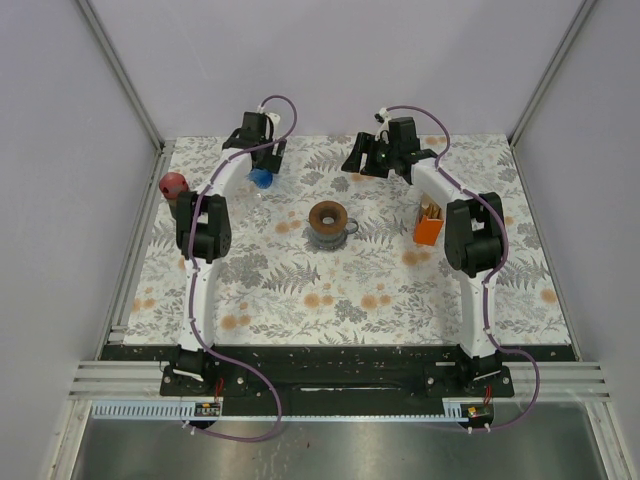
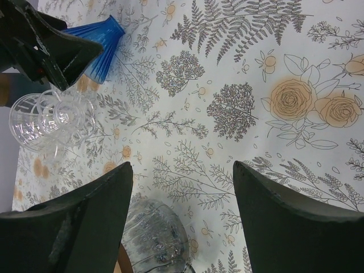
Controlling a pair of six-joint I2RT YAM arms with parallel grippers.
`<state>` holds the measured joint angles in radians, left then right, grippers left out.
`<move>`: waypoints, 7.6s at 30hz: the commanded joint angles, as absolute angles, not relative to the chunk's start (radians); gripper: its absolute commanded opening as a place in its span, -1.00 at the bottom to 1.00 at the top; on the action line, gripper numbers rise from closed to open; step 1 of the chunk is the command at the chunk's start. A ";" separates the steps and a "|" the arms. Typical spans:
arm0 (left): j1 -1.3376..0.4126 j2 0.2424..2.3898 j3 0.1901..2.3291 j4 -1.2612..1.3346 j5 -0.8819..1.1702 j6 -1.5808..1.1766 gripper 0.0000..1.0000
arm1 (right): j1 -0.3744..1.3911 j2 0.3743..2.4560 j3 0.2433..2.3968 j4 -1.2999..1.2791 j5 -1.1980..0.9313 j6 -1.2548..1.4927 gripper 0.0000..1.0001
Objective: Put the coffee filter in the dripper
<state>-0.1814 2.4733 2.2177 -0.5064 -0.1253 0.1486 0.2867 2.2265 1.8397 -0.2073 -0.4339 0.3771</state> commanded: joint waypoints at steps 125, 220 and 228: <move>-0.308 1.746 1.764 -0.799 0.499 -0.167 0.45 | 0.492 2.134 2.152 -0.937 -0.387 0.135 -1.00; -0.198 1.660 1.588 -0.706 0.370 0.031 0.68 | 0.129 1.721 1.668 -0.703 0.142 0.218 -0.12; -0.169 1.657 1.560 -0.690 0.413 0.011 0.68 | 0.121 1.793 1.641 -0.722 0.113 0.224 -0.25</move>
